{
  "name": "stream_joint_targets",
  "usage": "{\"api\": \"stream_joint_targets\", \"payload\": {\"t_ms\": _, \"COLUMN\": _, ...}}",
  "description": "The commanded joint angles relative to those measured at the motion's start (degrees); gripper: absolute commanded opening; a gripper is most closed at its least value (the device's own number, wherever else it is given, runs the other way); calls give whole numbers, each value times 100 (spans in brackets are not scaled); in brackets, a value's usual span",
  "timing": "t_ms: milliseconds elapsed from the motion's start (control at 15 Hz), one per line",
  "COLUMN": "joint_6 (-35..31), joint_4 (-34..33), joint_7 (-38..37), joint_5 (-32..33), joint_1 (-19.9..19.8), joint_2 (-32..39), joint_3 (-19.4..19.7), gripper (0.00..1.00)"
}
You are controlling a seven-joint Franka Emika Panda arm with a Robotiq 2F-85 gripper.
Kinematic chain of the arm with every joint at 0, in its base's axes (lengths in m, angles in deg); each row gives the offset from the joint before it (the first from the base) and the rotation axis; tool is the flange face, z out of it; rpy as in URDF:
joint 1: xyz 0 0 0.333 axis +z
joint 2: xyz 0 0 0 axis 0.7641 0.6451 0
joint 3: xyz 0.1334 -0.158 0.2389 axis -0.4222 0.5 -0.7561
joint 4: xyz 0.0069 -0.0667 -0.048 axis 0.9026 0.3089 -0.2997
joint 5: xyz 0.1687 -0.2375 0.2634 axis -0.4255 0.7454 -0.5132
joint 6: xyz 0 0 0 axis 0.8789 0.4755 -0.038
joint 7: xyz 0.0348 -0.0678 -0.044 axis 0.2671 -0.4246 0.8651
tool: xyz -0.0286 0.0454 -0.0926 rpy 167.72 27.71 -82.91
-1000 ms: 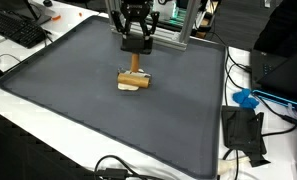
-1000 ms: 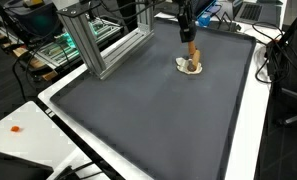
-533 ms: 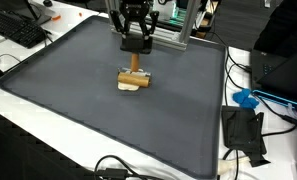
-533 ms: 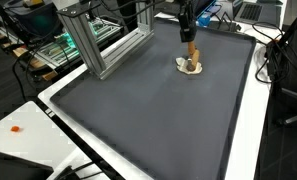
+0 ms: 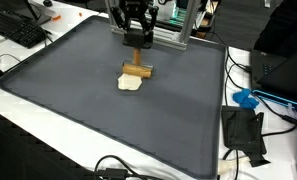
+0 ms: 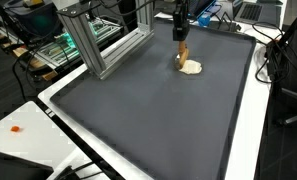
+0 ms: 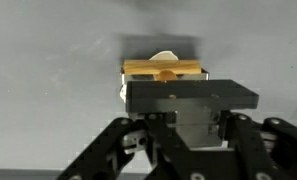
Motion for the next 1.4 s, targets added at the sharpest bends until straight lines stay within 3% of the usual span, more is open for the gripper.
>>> {"api": "stream_joint_targets", "payload": {"t_ms": 0, "joint_6": 399, "joint_4": -26, "joint_7": -240, "joint_5": 130, "joint_1": 29, "joint_2": -14, "joint_3": 46, "gripper": 23}}
{"api": "stream_joint_targets", "payload": {"t_ms": 933, "joint_6": 1059, "joint_4": 70, "joint_7": -767, "joint_5": 113, "joint_1": 2, "joint_2": -564, "joint_3": 138, "gripper": 23}}
{"api": "stream_joint_targets", "payload": {"t_ms": 1333, "joint_6": 1642, "joint_4": 351, "joint_7": -1058, "joint_5": 77, "joint_1": 11, "joint_2": -1443, "joint_3": 137, "gripper": 23}}
